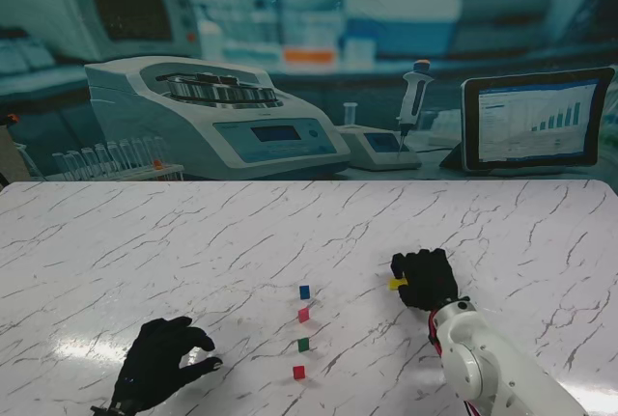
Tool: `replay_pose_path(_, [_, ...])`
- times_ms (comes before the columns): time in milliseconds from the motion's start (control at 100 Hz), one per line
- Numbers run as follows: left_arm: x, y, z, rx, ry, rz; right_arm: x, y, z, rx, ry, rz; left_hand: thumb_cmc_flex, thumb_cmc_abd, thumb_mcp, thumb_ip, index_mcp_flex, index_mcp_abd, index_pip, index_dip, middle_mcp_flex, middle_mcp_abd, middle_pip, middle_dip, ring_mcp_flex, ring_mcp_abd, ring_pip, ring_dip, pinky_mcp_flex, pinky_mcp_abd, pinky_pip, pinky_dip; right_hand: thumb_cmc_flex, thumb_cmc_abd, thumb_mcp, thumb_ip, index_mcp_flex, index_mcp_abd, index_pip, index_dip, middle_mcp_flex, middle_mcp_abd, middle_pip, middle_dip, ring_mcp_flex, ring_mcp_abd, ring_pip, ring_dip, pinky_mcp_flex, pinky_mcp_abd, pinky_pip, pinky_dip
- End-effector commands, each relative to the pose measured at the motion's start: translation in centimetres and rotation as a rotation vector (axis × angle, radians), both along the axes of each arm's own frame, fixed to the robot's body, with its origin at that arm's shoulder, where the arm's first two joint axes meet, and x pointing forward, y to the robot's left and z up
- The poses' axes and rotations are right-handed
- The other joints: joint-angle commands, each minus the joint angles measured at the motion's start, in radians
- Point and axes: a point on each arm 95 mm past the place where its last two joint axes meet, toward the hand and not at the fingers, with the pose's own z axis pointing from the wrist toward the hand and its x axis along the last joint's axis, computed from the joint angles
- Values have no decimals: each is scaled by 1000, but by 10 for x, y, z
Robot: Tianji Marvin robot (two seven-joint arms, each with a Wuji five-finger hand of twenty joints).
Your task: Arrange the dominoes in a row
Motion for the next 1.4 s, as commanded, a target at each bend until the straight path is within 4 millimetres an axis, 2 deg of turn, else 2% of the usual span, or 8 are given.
replay_pose_path(0, [-3, -4, -3, -18, 15, -18, -10, 5, -10, 8, 27, 8, 31, 26, -23, -31, 13, -35, 18, -12, 22, -25, 18, 11, 22, -30, 14, 17, -1, -13, 33, 17, 55, 13, 24, -14, 58, -73, 133, 16, 19, -18, 29, 16, 15, -18, 25, 17, -14, 55, 18, -14])
replay_pose_path(190, [-3, -3, -3, -18, 18, -17, -8, 5, -8, 10, 22, 9, 35, 27, -29, -34, 13, -35, 23, -18, 22, -25, 18, 11, 23, -31, 15, 17, -1, -13, 33, 17, 52, 11, 22, -15, 53, -77, 133, 14, 14, -18, 25, 15, 15, -18, 25, 18, -14, 55, 19, -15])
replay_pose_path(590, [-3, -2, -3, -16, 18, -14, -7, 4, -4, 38, 40, 17, 26, 22, -29, -29, 10, -32, 27, -22, 21, -27, 19, 11, 22, -29, 14, 17, -3, -13, 32, 17, 24, 8, 13, -7, 15, -53, 43, -46, -20, 17, -64, -33, -21, -2, -3, 10, -37, 61, 1, -23])
replay_pose_path(1390, [-3, -1, -3, -9, 21, -12, -5, 1, 3, 40, 72, 46, 32, 10, -31, -32, 8, -40, 36, -27, 22, -30, 20, 11, 22, -33, 13, 16, -3, -14, 31, 16, -14, -16, 28, 0, -42, -17, -55, -65, -85, 47, -135, -65, -74, 13, -44, 2, -64, 72, -41, -32])
